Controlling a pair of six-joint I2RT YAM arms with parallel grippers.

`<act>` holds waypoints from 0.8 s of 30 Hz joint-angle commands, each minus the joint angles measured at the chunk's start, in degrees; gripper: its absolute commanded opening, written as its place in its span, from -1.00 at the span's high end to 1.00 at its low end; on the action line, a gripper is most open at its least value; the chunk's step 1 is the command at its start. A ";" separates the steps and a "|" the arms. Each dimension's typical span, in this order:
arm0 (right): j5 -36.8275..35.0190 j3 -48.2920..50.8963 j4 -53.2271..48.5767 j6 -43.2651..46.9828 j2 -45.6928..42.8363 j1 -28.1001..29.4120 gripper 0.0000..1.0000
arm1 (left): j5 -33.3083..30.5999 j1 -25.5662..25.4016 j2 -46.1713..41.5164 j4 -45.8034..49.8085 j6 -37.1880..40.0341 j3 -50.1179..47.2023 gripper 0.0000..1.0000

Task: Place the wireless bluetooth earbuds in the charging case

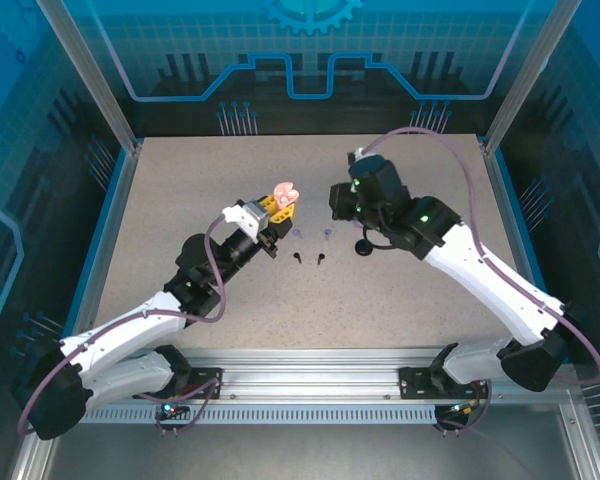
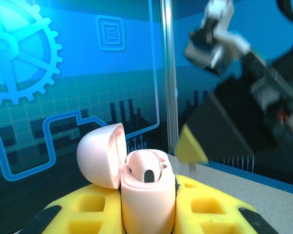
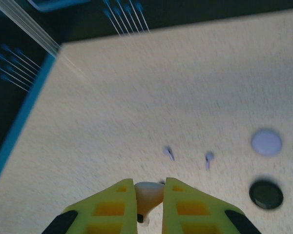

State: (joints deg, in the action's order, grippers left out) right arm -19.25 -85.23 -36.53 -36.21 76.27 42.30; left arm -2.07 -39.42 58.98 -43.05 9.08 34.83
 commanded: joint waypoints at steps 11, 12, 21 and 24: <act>15.80 -8.26 5.50 14.82 -3.63 -1.27 0.69 | 7.64 -0.01 3.92 1.50 -0.56 6.39 1.00; 16.60 -8.20 5.45 14.97 -3.62 -1.19 0.69 | 7.61 -0.24 4.17 1.55 -0.56 6.57 1.00; 21.73 -5.74 6.47 14.96 -3.28 -0.96 0.69 | 6.42 -0.92 5.44 1.35 -0.21 7.33 1.00; 22.21 -4.88 6.53 14.86 -3.07 -0.71 0.69 | 6.29 -1.11 5.79 1.23 -0.03 7.57 1.00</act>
State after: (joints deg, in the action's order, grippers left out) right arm 0.64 -91.00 -31.33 -22.20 72.93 41.63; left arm 3.95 -40.12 64.34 -40.53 9.04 40.07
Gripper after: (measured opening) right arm 0.158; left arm 0.222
